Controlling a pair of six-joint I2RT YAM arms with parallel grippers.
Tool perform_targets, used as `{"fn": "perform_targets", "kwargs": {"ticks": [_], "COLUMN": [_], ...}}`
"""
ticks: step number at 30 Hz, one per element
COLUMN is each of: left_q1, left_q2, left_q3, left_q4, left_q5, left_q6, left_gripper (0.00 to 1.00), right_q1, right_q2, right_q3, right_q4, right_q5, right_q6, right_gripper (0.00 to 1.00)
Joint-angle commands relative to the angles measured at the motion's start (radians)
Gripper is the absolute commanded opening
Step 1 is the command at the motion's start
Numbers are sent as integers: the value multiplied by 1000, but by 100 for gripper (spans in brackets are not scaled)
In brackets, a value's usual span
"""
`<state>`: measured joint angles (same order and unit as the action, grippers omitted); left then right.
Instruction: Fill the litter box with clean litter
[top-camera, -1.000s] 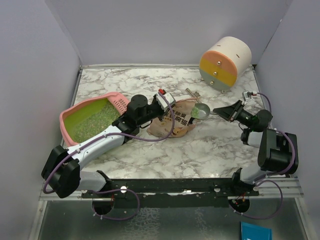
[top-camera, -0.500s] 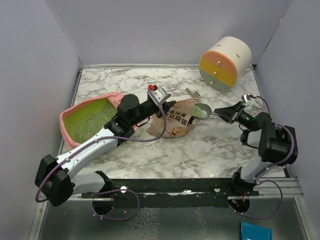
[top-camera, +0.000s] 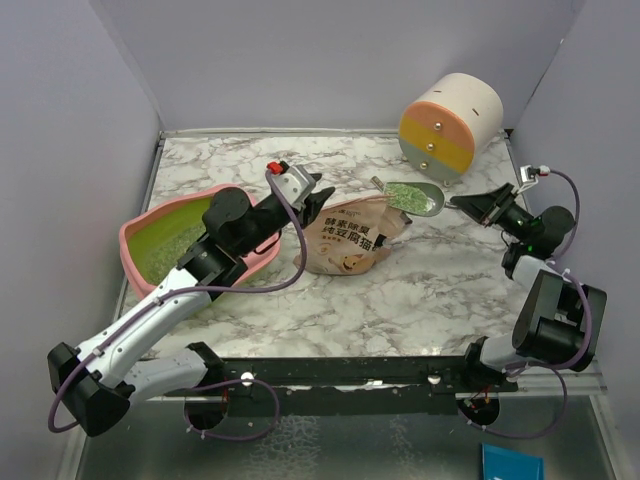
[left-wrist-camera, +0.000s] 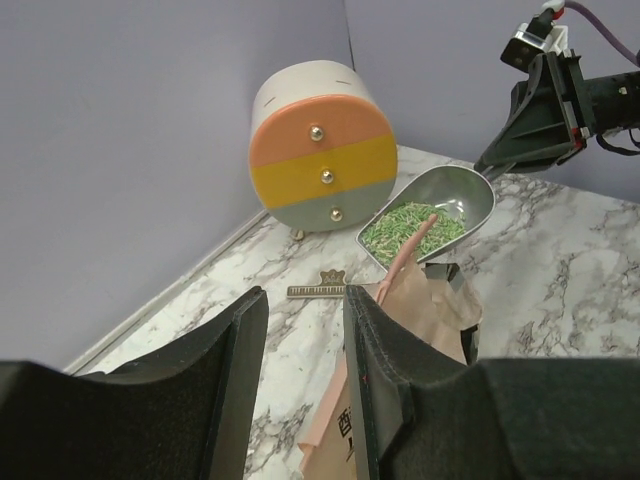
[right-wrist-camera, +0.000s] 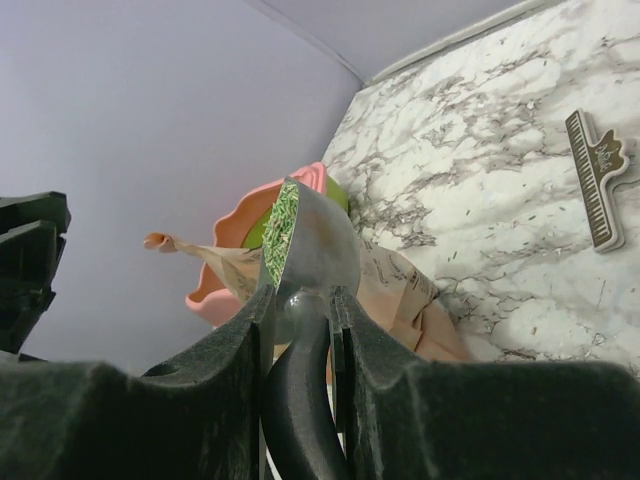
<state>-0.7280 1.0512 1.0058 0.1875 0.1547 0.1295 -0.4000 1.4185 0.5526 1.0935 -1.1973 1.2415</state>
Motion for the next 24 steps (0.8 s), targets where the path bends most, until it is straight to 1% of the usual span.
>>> {"fn": "perform_targets", "kwargs": {"ticks": [1,4,9,15,19,21,24], "left_q1": [-1,0,0,-1,-1,-1,-1], "left_q2": [-78,-123,-192,-271,-294,-303,-321], "left_q3": [-16,-28,-63,-140,-170,-172,-174], "left_q4": [-57,-105,-197,-236,-259,-267,-284], "left_q5": [-48,-47,-37,-31,-21,-17,-17], "left_q6": [6,6,1,-12,-15,-16,-6], "left_gripper": [39,39,39,38,37,37,37], "right_q1": [-10,-10,-8,9,77,125,203], "right_q2": [-12,1,49,113,158,189,253], "right_q3": [73,117,182,263,346,407,493], "right_q4": [-119,-161,-147,-141,-198,-241,-260], "right_q5": [31,39,57,78,110,135,167], "right_q6": [-72,-89,-59,-33,-60,-85,-89], "right_gripper": [1,1,1,1,1,1,1]}}
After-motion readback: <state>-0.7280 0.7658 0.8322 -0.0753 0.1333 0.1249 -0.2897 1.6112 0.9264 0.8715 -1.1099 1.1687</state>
